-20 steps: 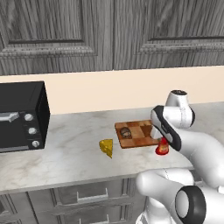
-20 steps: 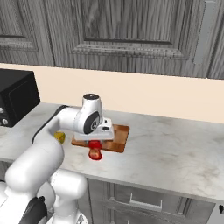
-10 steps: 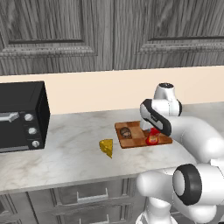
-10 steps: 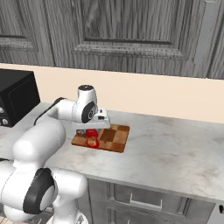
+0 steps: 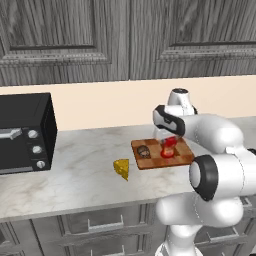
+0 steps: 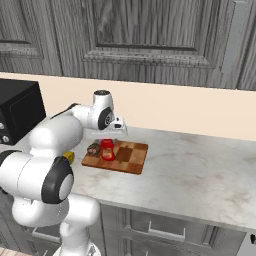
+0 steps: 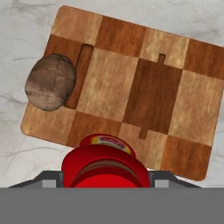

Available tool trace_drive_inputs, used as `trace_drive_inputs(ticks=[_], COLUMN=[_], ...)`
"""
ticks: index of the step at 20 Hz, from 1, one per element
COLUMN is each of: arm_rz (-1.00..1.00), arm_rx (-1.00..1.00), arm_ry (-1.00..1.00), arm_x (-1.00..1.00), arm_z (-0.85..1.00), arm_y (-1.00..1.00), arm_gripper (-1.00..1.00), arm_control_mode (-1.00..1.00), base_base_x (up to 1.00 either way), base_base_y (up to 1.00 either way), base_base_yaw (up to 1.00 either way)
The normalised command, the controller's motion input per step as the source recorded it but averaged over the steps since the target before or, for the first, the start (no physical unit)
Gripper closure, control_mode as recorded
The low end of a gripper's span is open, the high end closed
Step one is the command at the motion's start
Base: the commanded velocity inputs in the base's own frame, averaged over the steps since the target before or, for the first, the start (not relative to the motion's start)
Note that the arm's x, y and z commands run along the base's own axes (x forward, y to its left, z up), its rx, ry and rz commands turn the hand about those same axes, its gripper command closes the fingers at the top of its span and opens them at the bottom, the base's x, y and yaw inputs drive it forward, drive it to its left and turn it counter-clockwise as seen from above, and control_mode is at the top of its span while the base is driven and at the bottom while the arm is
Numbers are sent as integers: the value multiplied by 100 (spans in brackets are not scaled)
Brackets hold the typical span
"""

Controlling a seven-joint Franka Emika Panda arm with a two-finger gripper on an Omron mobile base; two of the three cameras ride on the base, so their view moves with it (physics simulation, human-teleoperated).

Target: Retrieve the reheated potato from the microwave, then place the potato, cheese, and condiment on the cutting board.

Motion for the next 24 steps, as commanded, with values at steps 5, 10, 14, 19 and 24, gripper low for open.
trace_drive_inputs(ticks=[5, 10, 14, 19, 24], arm_rz=[0, 0, 0, 0, 0], arm_rx=[0, 0, 0, 0, 0], arm_ry=[4, 0, 0, 0, 0], arm_x=[34, 14, 18, 7, 0], arm_z=[-7, -16, -18, -24, -23], arm_y=[14, 13, 5, 3, 0], arm_gripper=[100, 100, 100, 100, 100], arm_control_mode=[-100, -100, -100, -100, -100], base_base_x=[0, 0, 0, 0, 0], base_base_y=[0, 0, 0, 0, 0], base_base_yaw=[0, 0, 0, 0, 0])
